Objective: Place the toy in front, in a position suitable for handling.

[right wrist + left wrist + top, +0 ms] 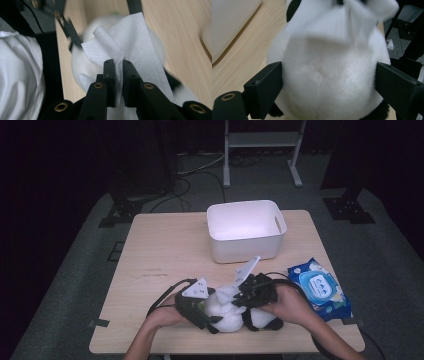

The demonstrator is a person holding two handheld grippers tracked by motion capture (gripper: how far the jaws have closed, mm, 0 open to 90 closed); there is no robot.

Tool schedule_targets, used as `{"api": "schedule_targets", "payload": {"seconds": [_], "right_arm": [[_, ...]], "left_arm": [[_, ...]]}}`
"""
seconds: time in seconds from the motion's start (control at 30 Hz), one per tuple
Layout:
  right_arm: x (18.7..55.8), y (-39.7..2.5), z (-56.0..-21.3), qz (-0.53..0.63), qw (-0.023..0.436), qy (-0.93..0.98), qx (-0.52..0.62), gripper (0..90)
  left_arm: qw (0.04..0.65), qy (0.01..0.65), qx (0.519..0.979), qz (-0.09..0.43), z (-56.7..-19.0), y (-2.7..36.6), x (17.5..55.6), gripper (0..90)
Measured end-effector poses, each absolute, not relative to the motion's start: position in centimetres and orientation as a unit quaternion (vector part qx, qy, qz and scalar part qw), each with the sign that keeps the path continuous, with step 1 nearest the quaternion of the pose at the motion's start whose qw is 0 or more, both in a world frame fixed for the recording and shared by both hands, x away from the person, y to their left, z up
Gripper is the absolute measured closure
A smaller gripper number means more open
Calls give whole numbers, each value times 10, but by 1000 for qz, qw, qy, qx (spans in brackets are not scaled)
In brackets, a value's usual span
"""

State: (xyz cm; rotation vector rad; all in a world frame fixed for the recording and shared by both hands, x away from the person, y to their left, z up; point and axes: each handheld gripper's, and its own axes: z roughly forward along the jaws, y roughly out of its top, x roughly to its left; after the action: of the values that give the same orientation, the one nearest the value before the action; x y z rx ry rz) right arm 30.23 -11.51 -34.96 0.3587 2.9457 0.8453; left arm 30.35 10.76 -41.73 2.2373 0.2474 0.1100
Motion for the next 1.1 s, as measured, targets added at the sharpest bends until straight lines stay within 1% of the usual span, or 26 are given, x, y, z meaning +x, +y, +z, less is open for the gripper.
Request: {"api": "schedule_targets", "payload": {"seconds": [0.13,0.2,0.33,0.4,0.47,0.57,0.7,0.83,1.03,1.1], "right_arm": [[299,-157,-347,279,33,948,152,816],[294,-175,-347,287,24,943,165,816],[285,-195,-348,293,13,940,173,813],[284,-203,-345,288,17,940,181,813],[286,-211,-343,285,31,940,188,806],[296,-220,-339,286,46,933,215,805],[309,-219,-341,289,46,930,221,807],[318,-205,-338,302,44,928,214,814],[324,-163,-341,291,35,939,179,813],[325,-146,-345,287,24,943,165,813]], "left_arm": [[430,100,896,43,-418,108,305,92],[430,99,896,46,-418,106,304,92],[425,97,899,49,-418,106,304,92],[427,100,898,46,-418,107,304,92],[428,99,897,45,-419,108,304,92],[430,91,897,46,-419,108,304,105],[429,91,897,46,-419,108,303,105],[430,88,898,46,-418,107,303,105],[432,87,897,47,-418,106,302,104],[433,86,896,48,-418,106,303,103]]}}
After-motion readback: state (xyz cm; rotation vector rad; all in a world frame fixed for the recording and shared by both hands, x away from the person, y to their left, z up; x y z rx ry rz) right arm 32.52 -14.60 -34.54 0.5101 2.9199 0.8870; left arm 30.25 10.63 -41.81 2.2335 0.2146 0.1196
